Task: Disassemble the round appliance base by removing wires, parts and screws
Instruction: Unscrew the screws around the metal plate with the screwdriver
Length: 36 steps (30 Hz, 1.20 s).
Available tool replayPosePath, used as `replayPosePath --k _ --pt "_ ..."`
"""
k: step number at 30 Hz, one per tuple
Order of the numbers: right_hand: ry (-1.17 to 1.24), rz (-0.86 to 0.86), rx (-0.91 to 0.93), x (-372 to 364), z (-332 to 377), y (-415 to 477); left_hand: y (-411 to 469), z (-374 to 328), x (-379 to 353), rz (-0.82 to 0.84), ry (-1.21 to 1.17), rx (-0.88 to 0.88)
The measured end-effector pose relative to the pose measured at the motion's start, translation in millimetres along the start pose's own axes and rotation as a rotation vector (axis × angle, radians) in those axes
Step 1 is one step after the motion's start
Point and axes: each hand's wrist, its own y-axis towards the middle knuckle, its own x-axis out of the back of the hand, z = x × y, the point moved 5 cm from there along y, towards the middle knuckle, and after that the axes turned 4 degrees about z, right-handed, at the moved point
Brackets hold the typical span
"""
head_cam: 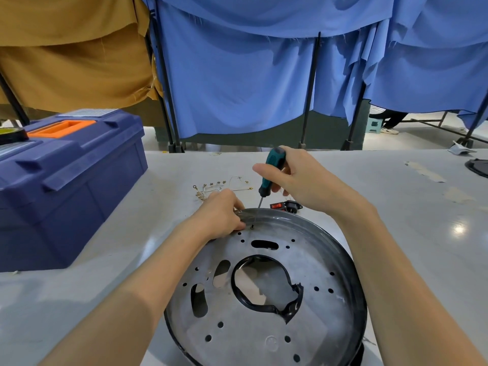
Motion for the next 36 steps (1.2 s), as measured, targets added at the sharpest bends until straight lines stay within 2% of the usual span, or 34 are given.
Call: replayPosePath --k 3,6,8,10,13,17,20,23,29,32,36 --pt "-0.001 0.010 -0.002 -1.6 1.0 0.6 -7.7 -11.8 9.6 -0.047 -0.198 -0.137" --pt "0.039 0.024 -0.003 -2.8 1.6 0.2 -14.2 -29.7 19.3 -0.078 -0.584 -0.320" --pt "0.082 0.035 0.003 -3.9 3.2 -0.1 -16.2 -38.9 21.0 -0.079 -0.744 -0.366" --pt "0.072 0.033 0.003 -4.4 3.3 -0.5 -15.8 -42.7 19.6 -0.106 -0.732 -0.367" --pt "0.052 0.012 -0.018 -5.0 0.7 0.5 -13.7 -44.8 16.3 -0.166 -0.579 -0.350" --pt "0.124 -0.213 0.071 0.8 7.0 -0.3 -14.6 -45.1 13.8 -0.271 -0.512 -0.307" --pt "0.149 -0.288 0.133 2.4 11.9 -2.1 -18.4 -43.6 13.2 -0.338 -0.525 -0.294" --pt "0.243 -0.276 0.128 1.3 11.9 -2.1 -19.0 -40.1 12.5 -0.361 -0.595 -0.270" --pt "0.376 -0.226 0.113 4.1 3.9 -1.7 -15.8 -36.9 8.0 -0.286 -0.655 -0.308" --pt "0.315 -0.224 0.114 2.8 3.6 -0.5 -14.4 -33.0 5.8 -0.271 -0.619 -0.284" --pt "0.276 -0.291 0.137 3.0 9.5 -3.5 -15.3 -32.1 6.7 -0.334 -0.583 -0.252"
